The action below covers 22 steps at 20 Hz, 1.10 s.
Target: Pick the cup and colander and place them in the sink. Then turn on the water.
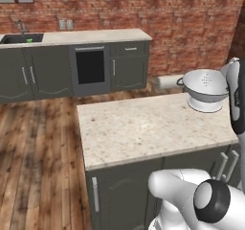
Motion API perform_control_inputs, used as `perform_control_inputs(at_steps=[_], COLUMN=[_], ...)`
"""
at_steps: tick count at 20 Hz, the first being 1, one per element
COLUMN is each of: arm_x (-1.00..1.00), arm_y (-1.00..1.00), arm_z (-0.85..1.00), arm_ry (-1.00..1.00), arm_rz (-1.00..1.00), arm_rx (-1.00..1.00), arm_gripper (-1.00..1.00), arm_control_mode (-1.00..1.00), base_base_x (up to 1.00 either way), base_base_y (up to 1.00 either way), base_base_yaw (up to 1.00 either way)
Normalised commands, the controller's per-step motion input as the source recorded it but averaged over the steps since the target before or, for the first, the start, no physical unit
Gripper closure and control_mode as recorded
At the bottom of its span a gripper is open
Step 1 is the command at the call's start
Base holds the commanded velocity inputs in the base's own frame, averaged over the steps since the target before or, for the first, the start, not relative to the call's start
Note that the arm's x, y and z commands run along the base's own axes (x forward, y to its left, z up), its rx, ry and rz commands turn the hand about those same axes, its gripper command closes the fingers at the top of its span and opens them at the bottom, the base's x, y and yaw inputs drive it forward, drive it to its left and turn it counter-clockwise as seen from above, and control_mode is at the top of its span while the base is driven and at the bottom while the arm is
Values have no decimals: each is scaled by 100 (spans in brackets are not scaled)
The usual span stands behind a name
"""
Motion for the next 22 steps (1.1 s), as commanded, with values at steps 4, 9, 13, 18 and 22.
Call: perform_control_inputs(at_steps=[4,9,13,18,22], arm_x=[0,0,0,0,0], arm_y=[0,0,0,0,0], arm_z=[0,0,0,0,0], arm_ry=[0,0,0,0,0], arm_rz=[0,0,0,0,0], arm_rx=[0,0,0,0,0], arm_gripper=[100,100,100,100,100], arm_control_mode=[100,100,100,100,100], base_base_x=[-34,-28,-20,-3,0], base_base_y=[77,88,92,91,86], base_base_yaw=[0,0,0,0,0])
